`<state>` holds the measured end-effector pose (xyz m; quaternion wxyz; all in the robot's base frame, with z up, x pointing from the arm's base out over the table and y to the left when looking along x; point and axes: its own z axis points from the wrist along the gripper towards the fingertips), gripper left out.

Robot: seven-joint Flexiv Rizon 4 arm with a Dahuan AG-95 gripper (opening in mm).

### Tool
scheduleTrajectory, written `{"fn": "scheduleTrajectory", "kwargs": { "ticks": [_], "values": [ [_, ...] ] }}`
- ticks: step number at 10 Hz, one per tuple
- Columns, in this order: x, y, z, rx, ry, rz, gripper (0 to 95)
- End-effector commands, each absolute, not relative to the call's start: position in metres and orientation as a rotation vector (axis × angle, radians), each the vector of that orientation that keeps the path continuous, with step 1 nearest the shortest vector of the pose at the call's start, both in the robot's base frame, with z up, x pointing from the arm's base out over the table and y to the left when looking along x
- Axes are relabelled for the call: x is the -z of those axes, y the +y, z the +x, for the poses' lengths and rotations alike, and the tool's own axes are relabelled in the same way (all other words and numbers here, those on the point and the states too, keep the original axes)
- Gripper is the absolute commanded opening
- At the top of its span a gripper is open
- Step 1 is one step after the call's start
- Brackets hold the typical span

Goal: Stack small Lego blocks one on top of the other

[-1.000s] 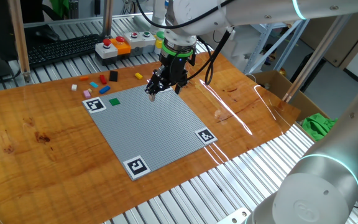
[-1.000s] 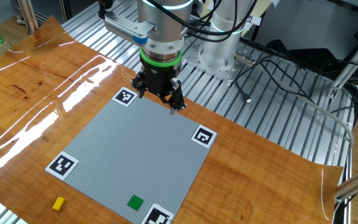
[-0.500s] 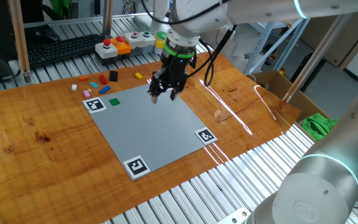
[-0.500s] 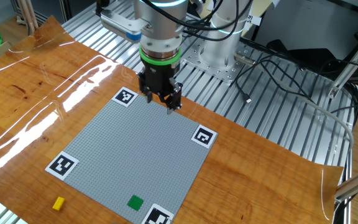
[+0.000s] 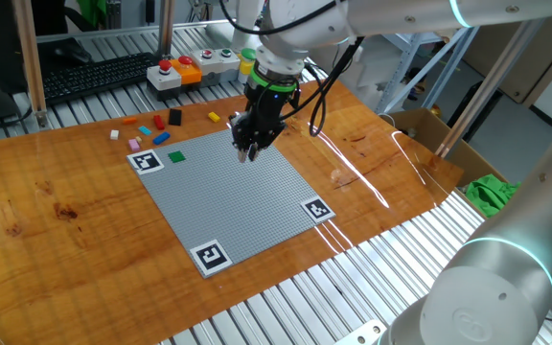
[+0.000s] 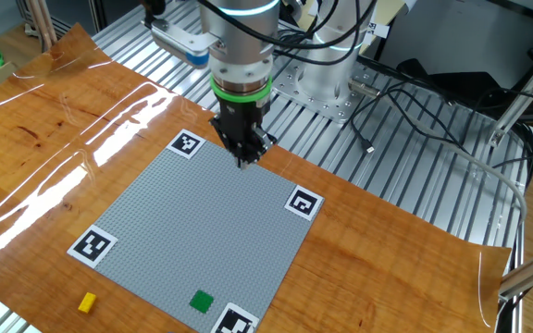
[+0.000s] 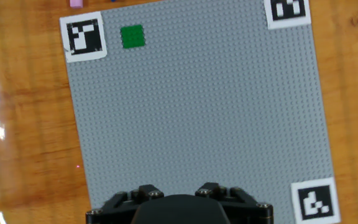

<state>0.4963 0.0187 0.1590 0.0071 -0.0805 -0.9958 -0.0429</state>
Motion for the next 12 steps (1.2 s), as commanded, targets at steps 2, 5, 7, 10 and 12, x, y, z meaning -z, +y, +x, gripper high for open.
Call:
{"fn": "scheduleTrajectory", "kwargs": {
  "ticks": [2, 5, 7, 10, 12],
  "values": [
    [-0.151, 0.023, 0.5, 0.133, -3.088, -0.396, 0.0],
    [-0.144, 0.034, 0.508, 0.129, -3.02, -0.7, 0.0],
    [-0.139, 0.039, 0.513, 0.121, -2.973, -0.859, 0.0],
    [-0.131, 0.05, 0.525, 0.115, -2.877, -1.092, 0.0],
    [-0.128, 0.056, 0.534, 0.111, -2.852, -1.155, 0.0]
  ]
}}
